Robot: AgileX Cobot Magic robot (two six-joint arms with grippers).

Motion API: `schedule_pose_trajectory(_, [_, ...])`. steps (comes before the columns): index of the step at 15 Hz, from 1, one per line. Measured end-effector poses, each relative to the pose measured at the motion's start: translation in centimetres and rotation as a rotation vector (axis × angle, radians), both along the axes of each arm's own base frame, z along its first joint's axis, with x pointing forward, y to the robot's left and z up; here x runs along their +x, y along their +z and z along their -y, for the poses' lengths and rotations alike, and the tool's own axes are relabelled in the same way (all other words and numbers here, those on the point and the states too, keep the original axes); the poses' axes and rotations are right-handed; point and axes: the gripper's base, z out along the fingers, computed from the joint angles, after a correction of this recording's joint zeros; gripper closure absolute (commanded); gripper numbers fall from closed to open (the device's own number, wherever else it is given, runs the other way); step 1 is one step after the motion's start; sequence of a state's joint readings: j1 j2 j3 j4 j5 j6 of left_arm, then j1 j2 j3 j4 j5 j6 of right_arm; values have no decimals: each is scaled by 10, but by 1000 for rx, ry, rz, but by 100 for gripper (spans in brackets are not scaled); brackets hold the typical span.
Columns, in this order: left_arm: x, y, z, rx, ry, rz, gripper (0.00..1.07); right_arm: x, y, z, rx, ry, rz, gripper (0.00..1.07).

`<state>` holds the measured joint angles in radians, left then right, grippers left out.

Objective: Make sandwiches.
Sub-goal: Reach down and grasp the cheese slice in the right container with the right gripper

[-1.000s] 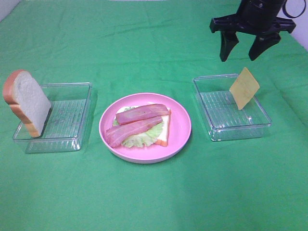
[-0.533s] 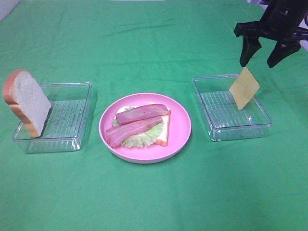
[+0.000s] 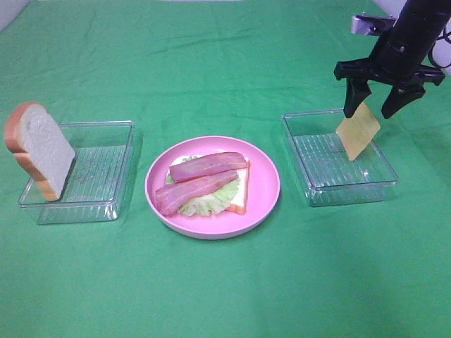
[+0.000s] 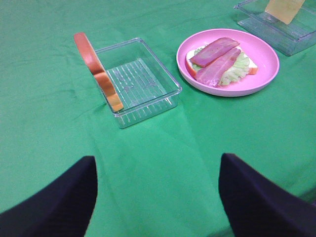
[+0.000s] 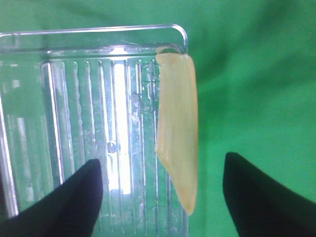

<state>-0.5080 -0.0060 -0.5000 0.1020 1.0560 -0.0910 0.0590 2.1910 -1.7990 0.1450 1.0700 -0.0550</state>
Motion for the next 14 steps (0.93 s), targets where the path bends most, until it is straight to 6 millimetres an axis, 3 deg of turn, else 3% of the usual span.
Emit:
schedule_pose_trajectory(7, [0,0,0,0,0,0,39,5,-20,1,-6,-4,-20,45])
schedule_pose_trajectory(10, [0,0,0,0,0,0,39,5,-23,1,-9,-3,-26,59])
schedule_pose_trajectory(14, [0,0,0,0,0,0,39,5,-24,1,-9,-3,-28,86])
